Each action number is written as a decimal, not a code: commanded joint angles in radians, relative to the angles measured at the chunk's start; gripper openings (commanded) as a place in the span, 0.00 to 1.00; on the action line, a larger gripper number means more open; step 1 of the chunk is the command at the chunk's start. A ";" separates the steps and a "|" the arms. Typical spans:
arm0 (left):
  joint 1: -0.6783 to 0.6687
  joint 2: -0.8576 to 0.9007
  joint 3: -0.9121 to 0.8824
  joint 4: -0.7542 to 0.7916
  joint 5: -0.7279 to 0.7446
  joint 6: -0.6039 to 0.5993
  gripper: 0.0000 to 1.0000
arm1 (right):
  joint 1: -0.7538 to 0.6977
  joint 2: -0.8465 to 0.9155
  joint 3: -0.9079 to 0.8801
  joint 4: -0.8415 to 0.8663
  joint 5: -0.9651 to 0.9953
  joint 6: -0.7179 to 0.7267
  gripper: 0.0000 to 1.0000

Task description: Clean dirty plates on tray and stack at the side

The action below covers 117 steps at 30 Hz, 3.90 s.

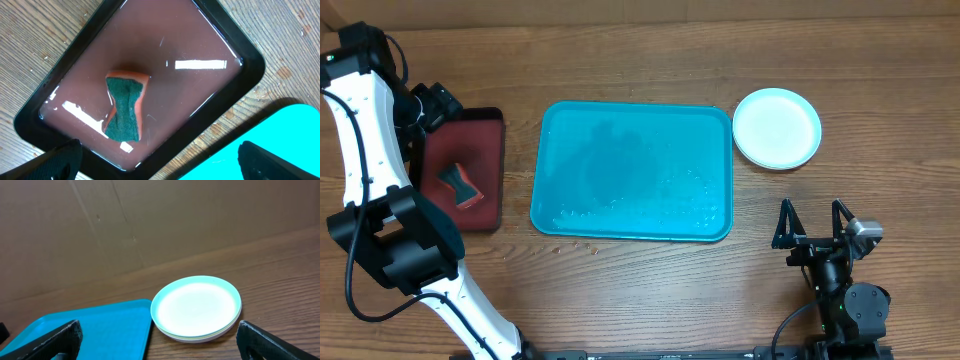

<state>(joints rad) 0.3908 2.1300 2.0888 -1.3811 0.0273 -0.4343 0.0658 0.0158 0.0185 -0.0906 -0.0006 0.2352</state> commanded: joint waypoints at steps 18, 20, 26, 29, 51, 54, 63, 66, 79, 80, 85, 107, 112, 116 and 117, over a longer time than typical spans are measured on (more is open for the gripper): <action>-0.011 -0.006 0.014 -0.033 0.001 0.007 1.00 | -0.005 -0.006 -0.010 0.006 -0.001 0.002 1.00; -0.026 -0.011 0.014 -0.035 0.000 0.007 1.00 | -0.005 -0.006 -0.010 0.006 -0.001 0.002 1.00; -0.092 -0.105 -0.004 0.034 -0.019 0.009 1.00 | -0.005 -0.006 -0.010 0.006 -0.001 0.002 1.00; -0.121 -0.200 -0.043 0.080 -0.032 0.009 1.00 | -0.005 -0.006 -0.010 0.006 -0.001 0.002 1.00; -0.182 -1.152 -1.080 0.633 0.224 0.224 1.00 | -0.005 -0.006 -0.010 0.006 -0.001 0.002 1.00; -0.182 -1.273 -1.204 0.760 0.340 0.319 1.00 | -0.005 -0.006 -0.010 0.006 -0.001 0.002 1.00; -0.182 -1.469 -1.404 0.776 0.339 0.383 1.00 | -0.005 -0.006 -0.010 0.006 -0.001 0.002 1.00; -0.182 -1.505 -1.461 0.790 0.338 0.383 1.00 | -0.005 -0.006 -0.010 0.006 -0.001 0.002 1.00; -0.182 -1.733 -1.807 1.146 0.451 0.386 1.00 | -0.005 -0.006 -0.010 0.006 -0.001 0.002 1.00; -0.182 -1.755 -1.832 1.185 0.470 0.386 1.00 | -0.005 -0.006 -0.010 0.006 -0.001 0.002 1.00; -0.199 -1.822 -1.920 1.309 0.499 0.382 1.00 | -0.005 -0.006 -0.010 0.006 -0.001 0.002 1.00; -0.294 -1.985 -2.084 1.563 0.390 0.387 1.00 | -0.005 -0.006 -0.010 0.006 -0.001 0.002 1.00; -0.325 -2.027 -2.084 1.452 0.318 0.386 1.00 | -0.005 -0.006 -0.010 0.006 -0.001 0.002 1.00; -0.339 -2.100 -2.084 1.329 0.273 0.383 1.00 | -0.005 -0.006 -0.010 0.006 -0.001 0.002 1.00; -0.342 -2.115 -2.084 1.331 0.266 0.384 1.00 | -0.005 -0.006 -0.010 0.006 -0.001 0.002 1.00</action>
<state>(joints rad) 0.0605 0.0628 0.0082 -0.0479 0.3481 -0.0669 0.0658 0.0154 0.0185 -0.0906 -0.0006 0.2356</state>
